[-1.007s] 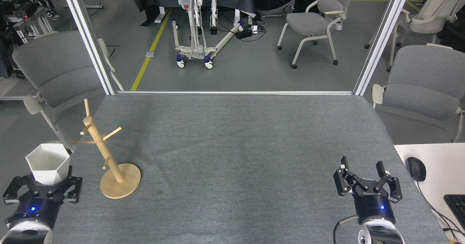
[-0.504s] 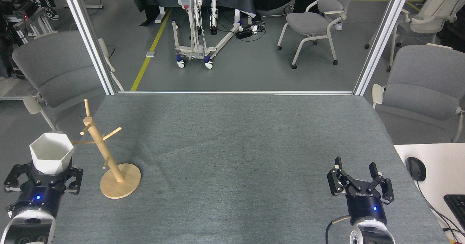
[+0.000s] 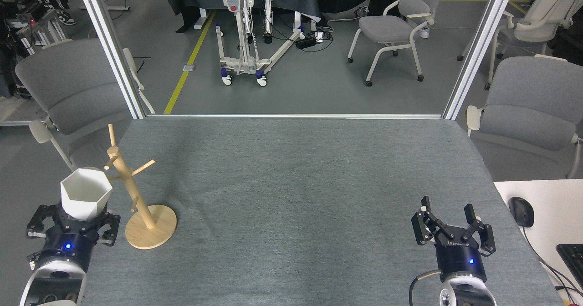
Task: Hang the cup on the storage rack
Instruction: 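Raise the cup and hook it onto a peg of the mug tree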
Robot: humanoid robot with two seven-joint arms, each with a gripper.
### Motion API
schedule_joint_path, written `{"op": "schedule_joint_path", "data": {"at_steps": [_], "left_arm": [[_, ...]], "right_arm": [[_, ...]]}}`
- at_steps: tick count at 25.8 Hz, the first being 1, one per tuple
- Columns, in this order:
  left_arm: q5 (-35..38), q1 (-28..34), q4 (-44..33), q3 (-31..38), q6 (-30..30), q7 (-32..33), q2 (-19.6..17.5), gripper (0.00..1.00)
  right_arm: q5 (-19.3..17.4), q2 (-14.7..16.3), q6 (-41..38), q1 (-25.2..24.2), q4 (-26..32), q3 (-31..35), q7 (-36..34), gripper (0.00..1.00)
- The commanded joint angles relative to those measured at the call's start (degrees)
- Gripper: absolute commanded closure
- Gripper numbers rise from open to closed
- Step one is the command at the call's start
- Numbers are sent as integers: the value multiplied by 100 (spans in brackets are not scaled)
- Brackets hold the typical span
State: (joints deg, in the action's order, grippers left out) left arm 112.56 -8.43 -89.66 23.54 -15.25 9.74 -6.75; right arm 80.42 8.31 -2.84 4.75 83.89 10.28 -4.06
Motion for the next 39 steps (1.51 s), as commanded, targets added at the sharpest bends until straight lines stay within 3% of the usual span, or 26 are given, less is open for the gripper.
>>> {"op": "schedule_joint_path", "data": {"at_steps": [1,9,12,14,22,33,39], "left_arm": [[29,0,2,-86,-4,2,42,100],[20,26,54,-253,-4,2,42,99],[20,26,151,-297,-4,2,51,76],[29,26,230,-306,22,2,51,43],[3,17,590,-324,66,-86,95,14],[-32,8,995,-324,66,-112,368,7],[-67,35,1241,-324,22,-402,781,2]], "right_arm": [[0,-13,12,0,-5,9,-25,1],[-18,-22,30,0,-5,26,-25,1],[-18,-22,30,0,-5,26,-42,1],[-18,-22,30,0,-5,26,-42,1],[-18,-22,30,-9,-5,26,-42,1],[-18,-48,30,-9,-13,18,-42,1],[-18,-110,30,0,-13,26,-51,1]]}}
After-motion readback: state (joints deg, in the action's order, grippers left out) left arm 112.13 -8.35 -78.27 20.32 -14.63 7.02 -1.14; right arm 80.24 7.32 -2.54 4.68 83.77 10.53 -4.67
